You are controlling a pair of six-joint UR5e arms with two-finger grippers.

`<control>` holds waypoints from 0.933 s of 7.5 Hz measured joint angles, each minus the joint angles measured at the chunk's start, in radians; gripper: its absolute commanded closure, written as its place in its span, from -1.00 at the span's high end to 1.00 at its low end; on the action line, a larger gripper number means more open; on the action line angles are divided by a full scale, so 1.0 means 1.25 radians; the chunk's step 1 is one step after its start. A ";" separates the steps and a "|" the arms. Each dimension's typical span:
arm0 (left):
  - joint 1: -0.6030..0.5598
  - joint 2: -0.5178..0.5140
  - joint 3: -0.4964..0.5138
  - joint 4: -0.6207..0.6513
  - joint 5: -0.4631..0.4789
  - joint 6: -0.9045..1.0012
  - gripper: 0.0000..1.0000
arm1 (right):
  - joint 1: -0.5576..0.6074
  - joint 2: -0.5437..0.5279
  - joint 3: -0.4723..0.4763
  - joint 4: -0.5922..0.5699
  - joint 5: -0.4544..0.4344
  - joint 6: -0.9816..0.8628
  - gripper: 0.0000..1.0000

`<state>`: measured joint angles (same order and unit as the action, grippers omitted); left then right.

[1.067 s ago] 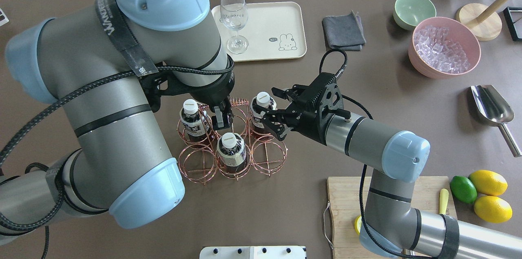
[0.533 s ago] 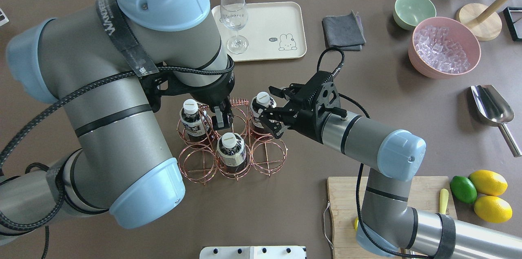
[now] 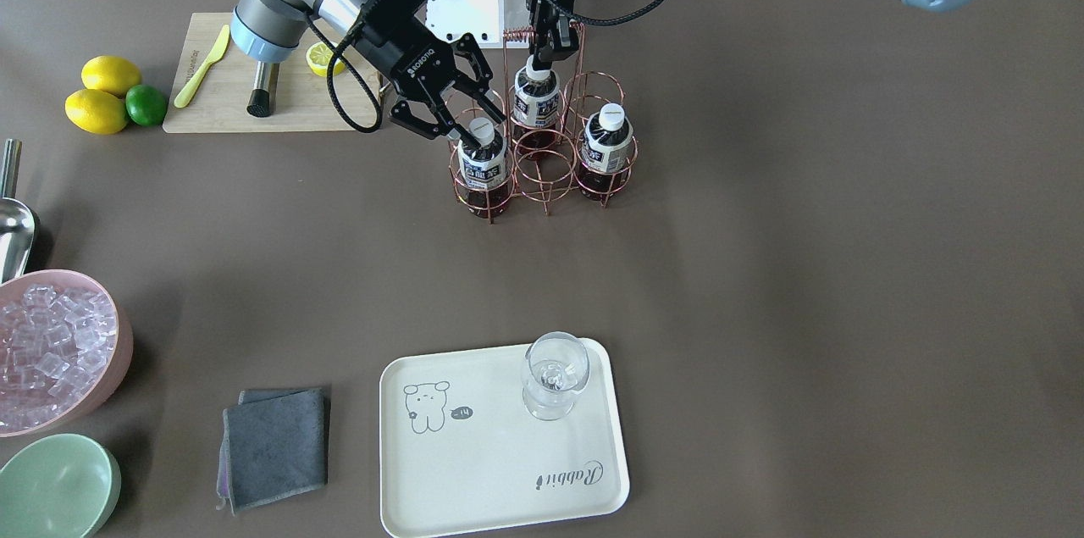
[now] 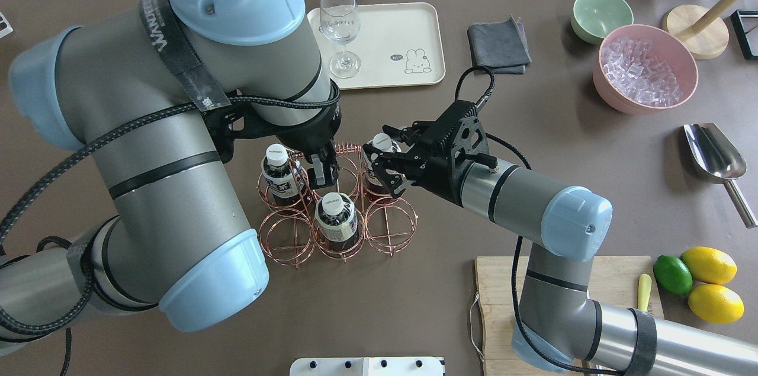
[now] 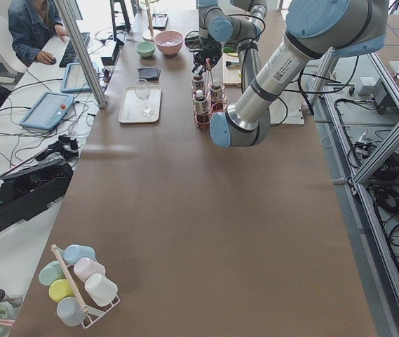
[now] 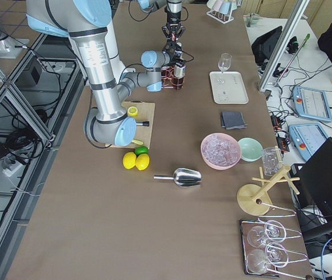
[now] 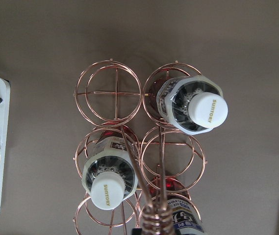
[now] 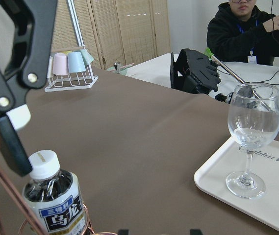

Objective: Take tea from basket to plate

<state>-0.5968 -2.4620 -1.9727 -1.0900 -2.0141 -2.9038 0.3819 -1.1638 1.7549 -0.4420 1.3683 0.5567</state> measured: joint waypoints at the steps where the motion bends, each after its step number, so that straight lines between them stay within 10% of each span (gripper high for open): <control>1: 0.000 0.000 0.000 0.000 0.000 0.000 -1.00 | 0.000 0.000 0.001 -0.001 0.000 0.000 -1.00; 7: 0.000 0.000 0.000 -0.001 0.000 0.000 -1.00 | 0.046 -0.008 0.040 -0.022 0.053 -0.003 -1.00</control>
<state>-0.5967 -2.4620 -1.9727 -1.0907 -2.0141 -2.9038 0.4394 -1.1738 1.8047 -0.4693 1.4351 0.5526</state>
